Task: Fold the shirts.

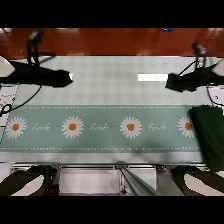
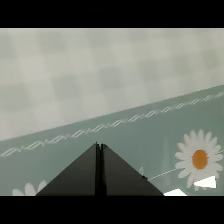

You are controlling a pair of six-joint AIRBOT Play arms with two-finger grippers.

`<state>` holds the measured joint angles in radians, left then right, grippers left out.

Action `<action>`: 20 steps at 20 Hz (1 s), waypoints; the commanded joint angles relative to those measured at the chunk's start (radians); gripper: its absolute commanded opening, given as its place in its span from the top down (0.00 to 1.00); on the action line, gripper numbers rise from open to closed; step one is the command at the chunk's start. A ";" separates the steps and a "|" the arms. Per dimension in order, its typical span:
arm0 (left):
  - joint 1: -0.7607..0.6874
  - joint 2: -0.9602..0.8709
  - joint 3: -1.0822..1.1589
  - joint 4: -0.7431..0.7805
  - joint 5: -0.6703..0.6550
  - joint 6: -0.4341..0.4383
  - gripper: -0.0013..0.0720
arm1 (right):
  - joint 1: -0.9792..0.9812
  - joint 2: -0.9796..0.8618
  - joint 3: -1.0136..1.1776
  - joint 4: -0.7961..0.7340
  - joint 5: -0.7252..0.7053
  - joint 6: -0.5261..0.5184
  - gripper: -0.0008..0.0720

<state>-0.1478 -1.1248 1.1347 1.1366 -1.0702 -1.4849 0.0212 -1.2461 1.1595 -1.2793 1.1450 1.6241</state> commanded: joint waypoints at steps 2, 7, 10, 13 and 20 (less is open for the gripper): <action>0.006 -0.034 -0.121 0.102 -0.032 -0.106 0.96 | 0.116 -0.111 0.007 -0.349 0.174 0.118 0.96; 0.004 -0.035 -0.124 0.103 -0.066 -0.095 0.96 | 0.116 -0.100 0.007 -0.354 0.202 0.118 0.96; 0.004 -0.035 -0.123 0.102 -0.075 -0.096 0.96 | 0.116 -0.100 0.007 -0.354 0.202 0.118 0.96; 0.004 -0.035 -0.123 0.102 -0.075 -0.095 0.96 | 0.116 -0.100 0.007 -0.354 0.202 0.118 0.96; 0.004 -0.035 -0.123 0.102 -0.075 -0.096 0.96 | 0.116 -0.100 0.007 -0.354 0.202 0.118 0.96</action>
